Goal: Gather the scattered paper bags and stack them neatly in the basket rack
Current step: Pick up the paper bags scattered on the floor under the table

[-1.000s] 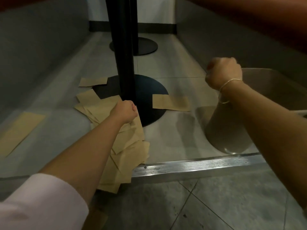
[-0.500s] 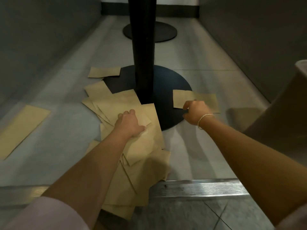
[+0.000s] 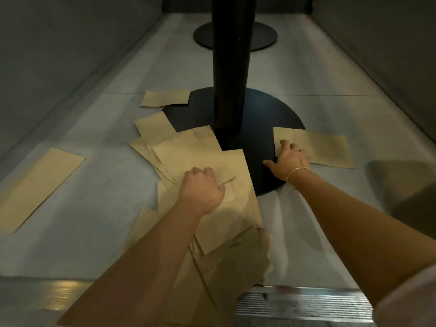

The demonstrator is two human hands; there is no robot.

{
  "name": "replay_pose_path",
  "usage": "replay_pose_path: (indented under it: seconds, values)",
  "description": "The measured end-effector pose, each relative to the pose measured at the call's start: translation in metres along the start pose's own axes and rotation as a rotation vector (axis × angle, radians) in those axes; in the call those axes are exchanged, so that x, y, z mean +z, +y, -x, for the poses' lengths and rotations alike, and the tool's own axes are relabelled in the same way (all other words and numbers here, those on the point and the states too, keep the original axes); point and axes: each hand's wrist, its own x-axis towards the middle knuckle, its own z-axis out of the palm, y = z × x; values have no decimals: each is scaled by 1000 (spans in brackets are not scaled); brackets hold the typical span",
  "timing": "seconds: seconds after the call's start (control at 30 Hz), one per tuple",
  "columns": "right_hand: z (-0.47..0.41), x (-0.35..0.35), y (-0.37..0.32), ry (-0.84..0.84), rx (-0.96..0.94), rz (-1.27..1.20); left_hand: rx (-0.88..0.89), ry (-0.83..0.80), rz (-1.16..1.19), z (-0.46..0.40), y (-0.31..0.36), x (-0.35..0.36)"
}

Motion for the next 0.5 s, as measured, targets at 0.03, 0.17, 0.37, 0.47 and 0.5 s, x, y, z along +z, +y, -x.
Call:
replay_pose_path:
  seconds: [0.03, 0.17, 0.37, 0.47, 0.5]
  values:
    - [-4, 1, 0, 6, 8, 11, 26, 13, -55, 0, 0, 0]
    - [-20, 3, 3, 77, 9, 142, 93, 102, -107, -5, -4, 4]
    - [-23, -6, 10, 59, -81, 250, 76, 72, -30, -8, -8, 7]
    - [-17, -13, 12, 11, -102, 274, 55, 54, -40, -10, -10, 6]
    - [-14, -14, 13, -5, -111, 277, 69, 56, -67, -10, -9, 6]
